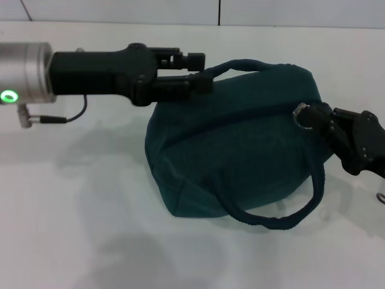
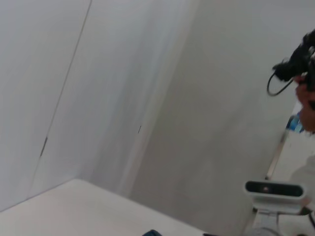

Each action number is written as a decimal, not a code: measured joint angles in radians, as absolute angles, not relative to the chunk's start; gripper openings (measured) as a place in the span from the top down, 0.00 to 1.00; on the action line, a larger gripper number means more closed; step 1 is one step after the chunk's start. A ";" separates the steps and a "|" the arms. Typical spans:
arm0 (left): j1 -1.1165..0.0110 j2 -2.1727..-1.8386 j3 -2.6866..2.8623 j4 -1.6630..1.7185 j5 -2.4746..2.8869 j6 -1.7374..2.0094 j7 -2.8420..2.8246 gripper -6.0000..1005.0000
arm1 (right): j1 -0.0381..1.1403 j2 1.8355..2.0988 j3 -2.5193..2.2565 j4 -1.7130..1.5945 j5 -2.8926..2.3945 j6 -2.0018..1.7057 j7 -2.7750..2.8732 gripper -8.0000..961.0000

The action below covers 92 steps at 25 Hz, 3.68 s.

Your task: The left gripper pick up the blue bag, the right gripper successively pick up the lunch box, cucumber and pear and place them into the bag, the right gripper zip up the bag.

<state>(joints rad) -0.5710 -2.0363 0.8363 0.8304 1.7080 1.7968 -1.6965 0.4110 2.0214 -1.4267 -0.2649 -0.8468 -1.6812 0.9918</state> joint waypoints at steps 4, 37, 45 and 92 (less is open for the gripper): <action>-0.627 -2.050 0.838 0.881 1.804 1.769 -1.779 0.51 | 0.405 2.022 -1.427 -0.262 -0.847 -1.692 0.978 0.97; -0.771 -2.042 0.926 0.905 2.074 1.793 -2.012 0.74 | 0.345 2.019 -1.418 -0.244 -0.763 -1.758 0.953 0.97; -0.764 -2.033 0.925 0.951 2.072 1.854 -2.010 0.85 | 0.326 2.012 -1.376 -0.224 -0.735 -1.737 0.950 0.97; -0.677 -1.971 0.922 0.940 1.945 1.902 -1.935 0.92 | 0.302 2.017 -1.453 -0.193 -0.716 -1.566 0.862 0.97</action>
